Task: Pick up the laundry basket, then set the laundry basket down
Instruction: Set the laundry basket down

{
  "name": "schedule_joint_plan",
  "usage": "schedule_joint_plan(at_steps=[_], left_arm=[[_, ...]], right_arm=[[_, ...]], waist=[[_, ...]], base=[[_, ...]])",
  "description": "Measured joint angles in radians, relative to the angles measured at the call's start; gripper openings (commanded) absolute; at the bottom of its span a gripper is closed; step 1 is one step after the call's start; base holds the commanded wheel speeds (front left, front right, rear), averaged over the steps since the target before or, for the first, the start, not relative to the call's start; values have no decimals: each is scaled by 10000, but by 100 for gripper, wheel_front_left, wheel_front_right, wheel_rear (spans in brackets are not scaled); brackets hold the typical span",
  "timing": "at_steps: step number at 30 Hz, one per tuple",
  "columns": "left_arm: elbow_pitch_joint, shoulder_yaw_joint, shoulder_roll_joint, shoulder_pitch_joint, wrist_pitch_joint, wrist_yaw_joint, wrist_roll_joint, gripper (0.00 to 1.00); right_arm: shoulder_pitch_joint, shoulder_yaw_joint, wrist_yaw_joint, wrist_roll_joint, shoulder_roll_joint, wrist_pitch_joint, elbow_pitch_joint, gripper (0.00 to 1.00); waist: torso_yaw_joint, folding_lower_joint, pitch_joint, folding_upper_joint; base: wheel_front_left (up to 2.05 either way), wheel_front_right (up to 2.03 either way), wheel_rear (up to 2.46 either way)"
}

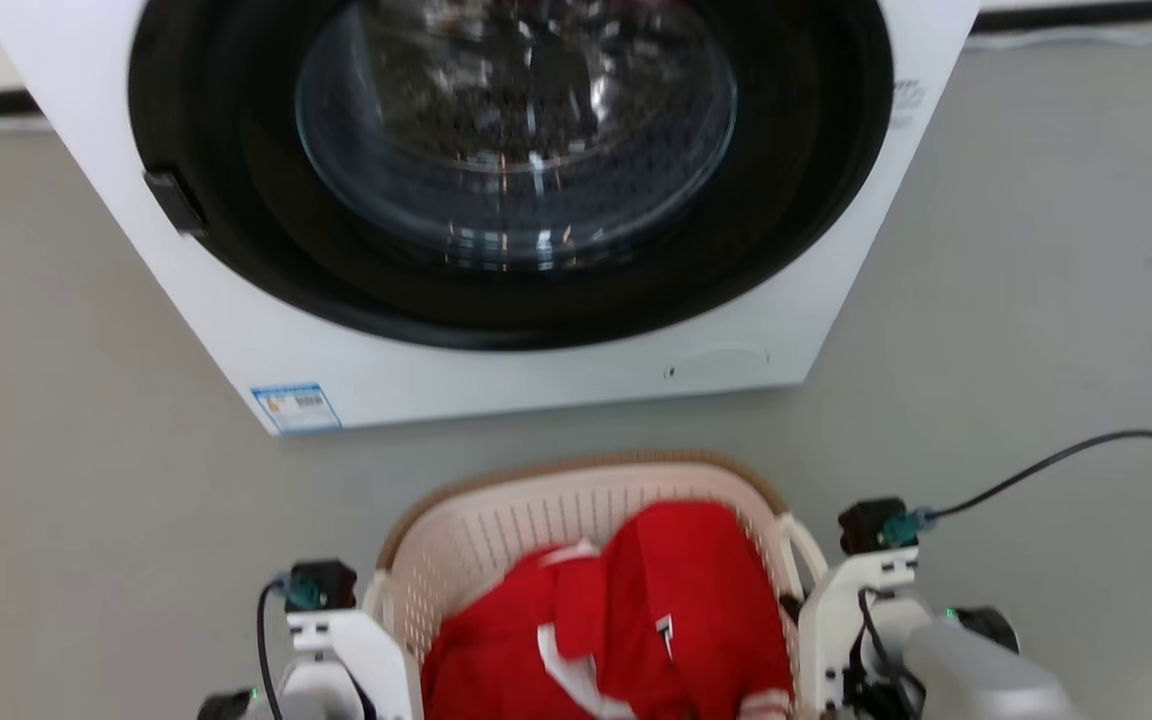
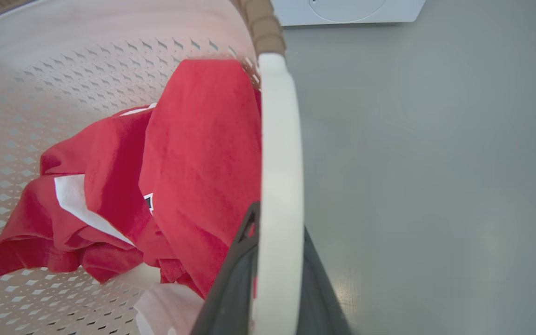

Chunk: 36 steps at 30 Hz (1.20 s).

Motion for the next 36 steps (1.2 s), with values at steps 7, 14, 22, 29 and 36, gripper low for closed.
schedule_joint_plan(at_steps=[7,14,22,29,36], left_arm=[[-50,-84,69,-673,-543,0,2,0],[-107,-169,236,-1509,-1085,0,13,0],[-251,-341,345,-2402,-1503,0,12,0],[-270,-499,502,-3060,-1804,-2,12,0],[-240,-596,525,-3622,-2050,-4,12,0]], right_arm=[[-594,-4,0,0,-36,-602,13,0],[-1343,-8,2,0,-6,-1358,46,0],[-2116,-10,8,0,-6,-2186,217,0],[-2666,-31,10,56,10,-2608,217,0],[-3121,-79,10,96,-17,-2878,244,0]], waist=[[29,1,986,0],[34,1,2219,-1],[76,0,3665,0],[82,0,4674,-1],[120,1,5459,-1]], base=[[0,0,0],[0,0,0],[0,0,0],[0,0,0],[0,0,0]])
